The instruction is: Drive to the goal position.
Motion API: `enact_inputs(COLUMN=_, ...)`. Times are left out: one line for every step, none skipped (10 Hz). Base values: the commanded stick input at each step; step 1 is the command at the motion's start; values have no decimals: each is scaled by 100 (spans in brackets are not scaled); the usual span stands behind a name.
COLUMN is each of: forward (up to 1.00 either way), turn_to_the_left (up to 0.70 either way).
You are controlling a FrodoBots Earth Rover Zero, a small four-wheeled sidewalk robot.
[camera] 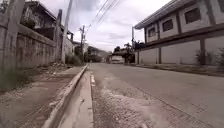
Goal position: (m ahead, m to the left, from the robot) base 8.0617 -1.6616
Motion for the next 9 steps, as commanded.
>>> enact_inputs(forward=6, turn_to_the_left=0)
enact_inputs(forward=6, turn_to_the_left=0)
enact_inputs(forward=5, turn_to_the_left=0)
enact_inputs(forward=5, turn_to_the_left=0)
enact_inputs(forward=6, turn_to_the_left=0)
enact_inputs(forward=6, turn_to_the_left=0)
enact_inputs(forward=5, turn_to_the_left=0)
enact_inputs(forward=6, turn_to_the_left=0)
enact_inputs(forward=5, turn_to_the_left=0)
